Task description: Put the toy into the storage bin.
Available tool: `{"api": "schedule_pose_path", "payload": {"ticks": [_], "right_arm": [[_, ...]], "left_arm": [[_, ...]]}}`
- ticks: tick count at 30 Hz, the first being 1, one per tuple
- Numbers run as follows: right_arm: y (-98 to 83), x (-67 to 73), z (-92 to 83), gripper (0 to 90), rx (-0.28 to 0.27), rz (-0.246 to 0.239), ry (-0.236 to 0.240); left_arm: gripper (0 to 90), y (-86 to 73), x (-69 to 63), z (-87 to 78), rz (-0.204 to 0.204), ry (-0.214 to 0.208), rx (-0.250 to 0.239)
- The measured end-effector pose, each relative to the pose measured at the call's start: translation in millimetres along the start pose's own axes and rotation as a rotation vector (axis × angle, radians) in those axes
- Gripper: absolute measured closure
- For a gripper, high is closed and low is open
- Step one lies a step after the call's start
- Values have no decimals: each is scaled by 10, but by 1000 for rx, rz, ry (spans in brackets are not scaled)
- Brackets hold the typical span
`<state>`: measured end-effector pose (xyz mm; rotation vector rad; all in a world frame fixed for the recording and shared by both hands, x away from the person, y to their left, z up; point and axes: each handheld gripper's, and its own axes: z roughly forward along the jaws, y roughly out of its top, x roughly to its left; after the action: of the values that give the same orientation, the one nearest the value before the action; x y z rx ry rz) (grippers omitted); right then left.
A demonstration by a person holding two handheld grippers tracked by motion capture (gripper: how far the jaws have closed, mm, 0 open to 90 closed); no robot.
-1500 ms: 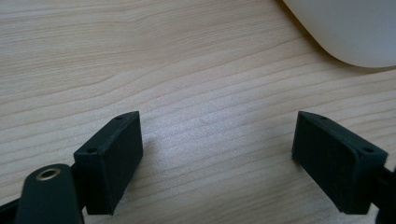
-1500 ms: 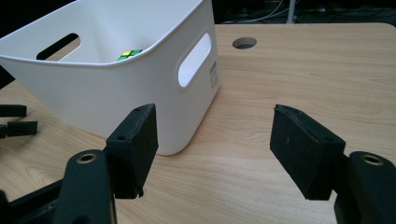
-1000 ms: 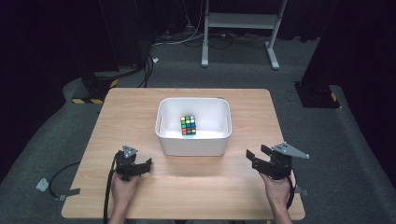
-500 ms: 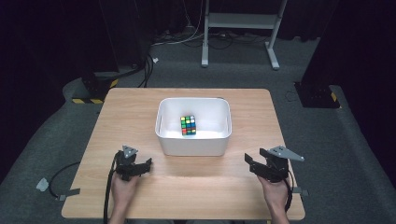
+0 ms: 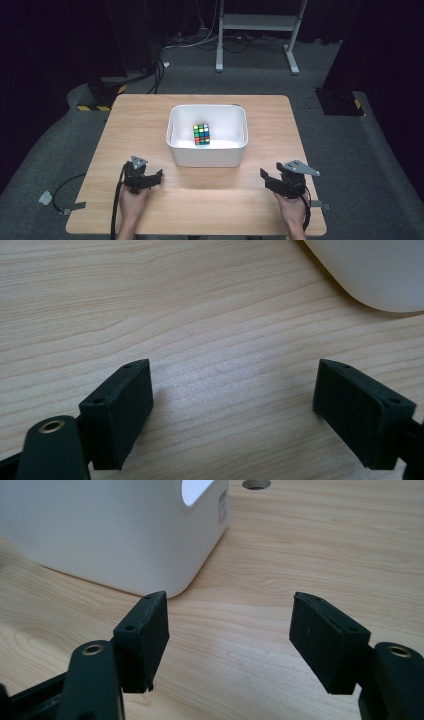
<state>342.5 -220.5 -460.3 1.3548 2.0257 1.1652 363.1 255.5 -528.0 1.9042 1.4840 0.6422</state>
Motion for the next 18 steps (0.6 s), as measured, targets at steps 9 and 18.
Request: {"api": "schedule_pose_path", "payload": {"ticks": [9,18], "right_arm": [[-81,15,85,320,19,5,-1],[-117,-2,148,319,34,18,-8]], "left_arm": [[163,0,0,0,0,0,0],[163,0,0,-1,1,0,1]]}}
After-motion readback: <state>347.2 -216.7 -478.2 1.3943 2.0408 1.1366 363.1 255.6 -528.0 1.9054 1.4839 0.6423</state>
